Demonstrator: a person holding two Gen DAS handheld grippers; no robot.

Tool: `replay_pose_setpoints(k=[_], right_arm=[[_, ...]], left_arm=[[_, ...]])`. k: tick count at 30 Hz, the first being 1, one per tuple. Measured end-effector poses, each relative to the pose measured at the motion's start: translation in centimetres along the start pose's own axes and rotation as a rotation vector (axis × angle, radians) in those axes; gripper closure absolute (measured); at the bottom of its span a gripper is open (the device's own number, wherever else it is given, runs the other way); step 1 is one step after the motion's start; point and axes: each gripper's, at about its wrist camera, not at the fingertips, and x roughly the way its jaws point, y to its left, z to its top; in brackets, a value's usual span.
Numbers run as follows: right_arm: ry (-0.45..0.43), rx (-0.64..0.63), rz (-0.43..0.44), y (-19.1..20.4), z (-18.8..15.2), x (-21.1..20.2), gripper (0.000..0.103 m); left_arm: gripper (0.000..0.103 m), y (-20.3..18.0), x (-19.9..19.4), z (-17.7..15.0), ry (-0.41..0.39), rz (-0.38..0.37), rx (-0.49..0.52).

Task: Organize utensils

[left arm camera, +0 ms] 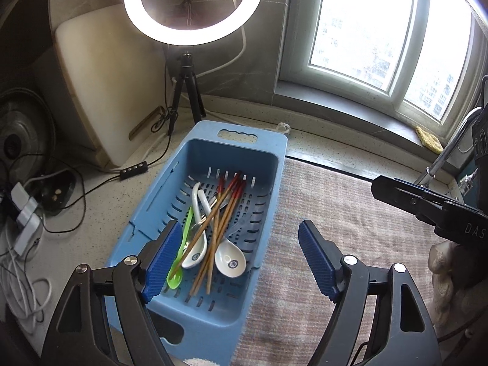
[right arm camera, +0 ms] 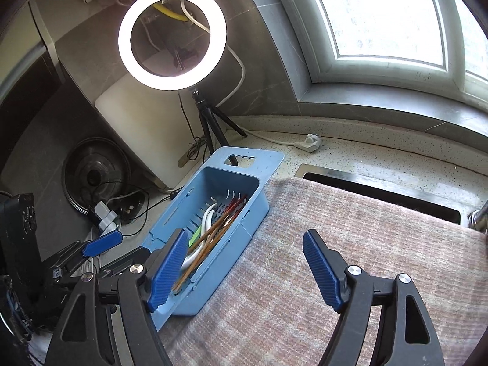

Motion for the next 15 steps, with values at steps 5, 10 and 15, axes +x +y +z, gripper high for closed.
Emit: replay_pose_setpoints(k=[5,10,15], right_arm=[[-0.017,-0.035,-0.010,-0.3,-1.0,-1.7,0.022],[-0.028,-0.071,-0.041,-0.1,-2.1,-3.0,0.022],[-0.008,-0.039,-0.040,-0.5,-2.7,-3.8,0.022]], left_arm=[[0.024,-1.1,-1.2,-1.0,-0.025,0.004,-0.015],[0.024,-2.0,-2.3,-1.9,-0.038,0.013,-0.014],[0.024,-2.4,-3.0,-2.4,-0.043,0.022,-0.021]])
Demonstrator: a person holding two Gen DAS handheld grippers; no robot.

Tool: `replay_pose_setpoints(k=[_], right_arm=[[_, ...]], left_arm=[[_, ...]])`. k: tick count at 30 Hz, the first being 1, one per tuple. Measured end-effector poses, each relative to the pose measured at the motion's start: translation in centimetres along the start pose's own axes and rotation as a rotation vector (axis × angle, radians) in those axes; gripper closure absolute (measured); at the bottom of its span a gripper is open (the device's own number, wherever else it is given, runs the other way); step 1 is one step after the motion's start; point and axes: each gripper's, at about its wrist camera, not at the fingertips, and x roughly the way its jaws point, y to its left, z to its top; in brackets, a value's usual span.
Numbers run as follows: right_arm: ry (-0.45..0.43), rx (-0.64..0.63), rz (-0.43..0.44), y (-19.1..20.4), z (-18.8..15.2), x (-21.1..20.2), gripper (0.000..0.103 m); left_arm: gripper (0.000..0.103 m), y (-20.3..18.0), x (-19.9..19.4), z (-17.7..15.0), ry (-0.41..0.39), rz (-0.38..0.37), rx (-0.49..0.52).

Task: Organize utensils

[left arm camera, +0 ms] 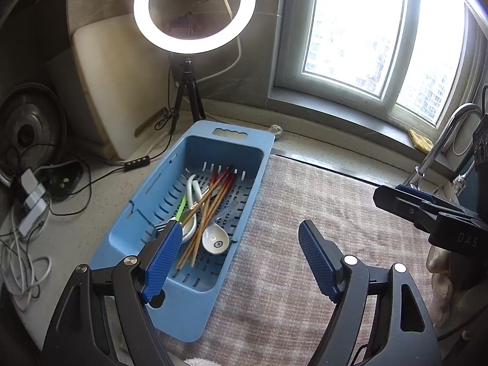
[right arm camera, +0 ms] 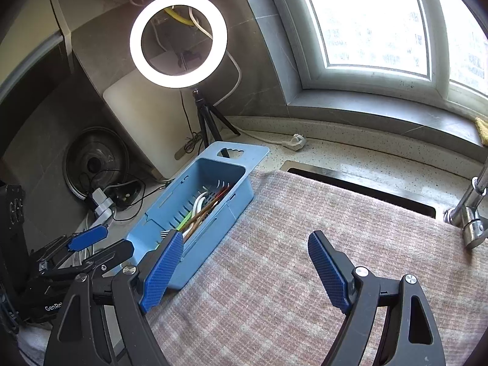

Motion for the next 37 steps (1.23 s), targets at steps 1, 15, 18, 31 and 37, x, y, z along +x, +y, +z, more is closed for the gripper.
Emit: replay_pose_setpoints(k=[1,15,18,31,37], right_arm=[[0.004,0.005,0.004,-0.1,-0.1,-0.1,0.022],[-0.007,0.008,0.012,0.3,-1.1,-1.5,0.022],[-0.003,0.012,0.010,0.3,-1.4,-1.6,0.022],[0.025,0.012,0.019,0.6,-2.0,-1.3,0.022],[0.030,0.011,0.014,0.4,-1.9,-1.1,0.022]], left_arm=[[0.024,0.0,-0.2,-0.1,-0.001,0.001,-0.001],[0.024,-0.5,-2.0,-1.0,-0.022,0.011,-0.011],[0.024,-0.5,-2.2,-1.3,-0.021,0.012,-0.014],[0.024,-0.3,-3.0,-2.1,-0.035,0.008,-0.041],[0.024,-0.5,-3.1,-2.2,-0.048,0.014,-0.047]])
